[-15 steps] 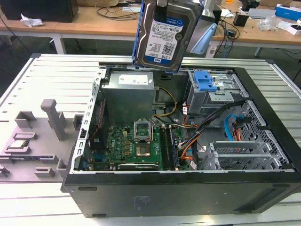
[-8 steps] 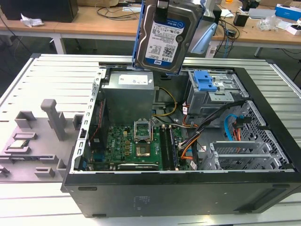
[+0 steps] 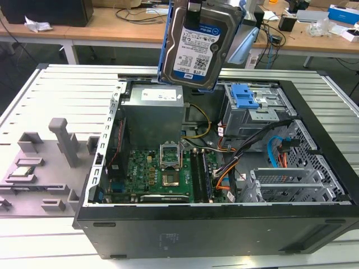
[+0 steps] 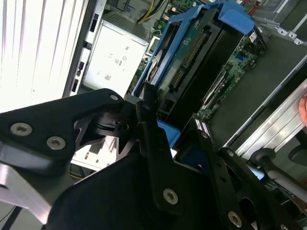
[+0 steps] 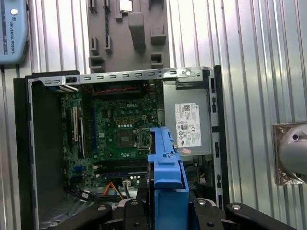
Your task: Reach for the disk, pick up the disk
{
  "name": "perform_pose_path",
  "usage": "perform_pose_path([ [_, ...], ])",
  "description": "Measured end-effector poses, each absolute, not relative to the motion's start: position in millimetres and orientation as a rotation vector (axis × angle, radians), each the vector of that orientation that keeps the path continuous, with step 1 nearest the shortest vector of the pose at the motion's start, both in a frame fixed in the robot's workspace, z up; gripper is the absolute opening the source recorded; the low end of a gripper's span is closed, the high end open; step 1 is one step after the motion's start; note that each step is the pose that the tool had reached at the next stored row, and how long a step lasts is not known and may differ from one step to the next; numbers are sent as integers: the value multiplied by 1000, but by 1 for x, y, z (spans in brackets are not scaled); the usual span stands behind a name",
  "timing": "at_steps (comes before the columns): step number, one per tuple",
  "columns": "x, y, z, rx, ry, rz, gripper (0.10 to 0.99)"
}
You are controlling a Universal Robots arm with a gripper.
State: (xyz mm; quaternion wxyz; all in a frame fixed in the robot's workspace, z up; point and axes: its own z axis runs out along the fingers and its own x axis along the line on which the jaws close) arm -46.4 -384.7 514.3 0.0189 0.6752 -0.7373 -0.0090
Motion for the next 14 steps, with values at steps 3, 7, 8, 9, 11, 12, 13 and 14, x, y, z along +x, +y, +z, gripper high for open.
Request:
perform_pose_path([
  [3,-46,-386,514,2096,-2289,-28,373],
  [7,-46,-391,514,2096,-2289,-28,373],
  [8,-46,-392,514,2096,-2289,-28,373],
  [9,-46,-393,514,2096,-2289,-28,373],
  [11,-46,-395,514,2096,-2289,-28,373],
  [12,-46,-397,514,2096,-2289,-28,373],
  [13,-46,-398,514,2096,-2289,-28,373],
  [14,-46,-399,514,2096,-2289,-28,373],
])
